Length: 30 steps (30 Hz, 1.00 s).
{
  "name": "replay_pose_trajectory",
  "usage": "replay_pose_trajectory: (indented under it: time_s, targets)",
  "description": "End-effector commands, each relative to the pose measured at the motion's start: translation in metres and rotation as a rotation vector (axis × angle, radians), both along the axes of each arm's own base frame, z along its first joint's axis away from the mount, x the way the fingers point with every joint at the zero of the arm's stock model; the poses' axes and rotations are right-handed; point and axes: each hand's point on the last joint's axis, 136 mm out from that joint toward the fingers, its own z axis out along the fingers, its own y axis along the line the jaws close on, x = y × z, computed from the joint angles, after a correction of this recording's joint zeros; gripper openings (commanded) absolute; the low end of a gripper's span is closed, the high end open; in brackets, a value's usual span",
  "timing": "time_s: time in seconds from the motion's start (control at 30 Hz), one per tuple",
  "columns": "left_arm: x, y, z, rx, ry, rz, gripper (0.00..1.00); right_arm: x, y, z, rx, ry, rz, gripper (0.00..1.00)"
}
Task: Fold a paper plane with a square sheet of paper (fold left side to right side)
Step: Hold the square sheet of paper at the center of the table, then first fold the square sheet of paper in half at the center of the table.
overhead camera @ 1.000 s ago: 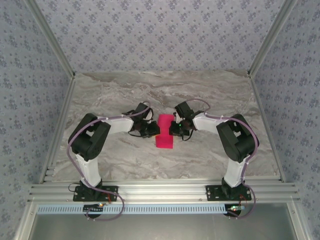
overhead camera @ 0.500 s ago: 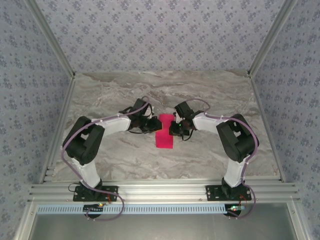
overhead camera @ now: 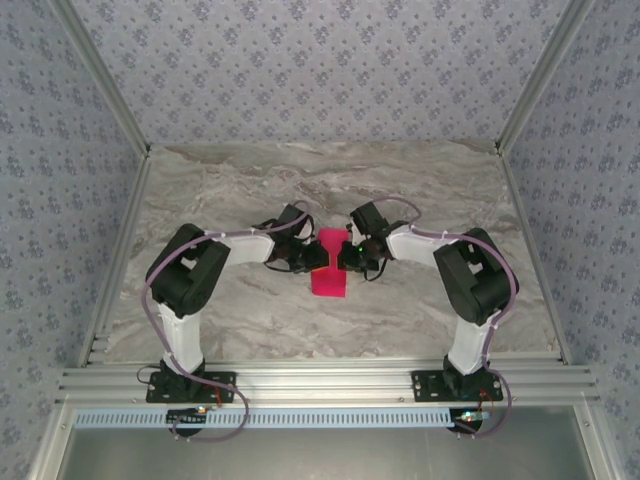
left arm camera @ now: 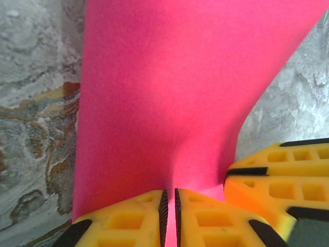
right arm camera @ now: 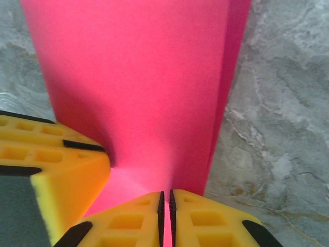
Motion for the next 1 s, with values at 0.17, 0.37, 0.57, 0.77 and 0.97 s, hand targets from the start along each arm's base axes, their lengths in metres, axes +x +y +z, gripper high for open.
replay_pose_trajectory:
  time_s: [0.17, 0.37, 0.57, 0.77, 0.97]
  targets:
    - [-0.025, 0.021, -0.029, 0.119, 0.061, 0.017, 0.15, 0.037, 0.014, 0.055, 0.142, -0.128, 0.032, 0.15]
    - [-0.025, 0.020, -0.028, 0.122, 0.056, 0.013, 0.14, 0.056, 0.035, 0.046, 0.175, -0.107, 0.042, 0.15]
    - [-0.025, 0.021, -0.026, 0.121, 0.054, 0.009, 0.14, 0.062, 0.033, 0.015, 0.122, -0.045, 0.011, 0.14]
    - [-0.027, 0.021, -0.020, 0.117, 0.038, -0.005, 0.14, 0.056, 0.019, -0.016, 0.009, 0.030, -0.008, 0.14]
    - [-0.041, 0.026, -0.015, 0.108, 0.028, -0.031, 0.14, 0.045, 0.008, -0.037, -0.056, 0.091, -0.026, 0.14]
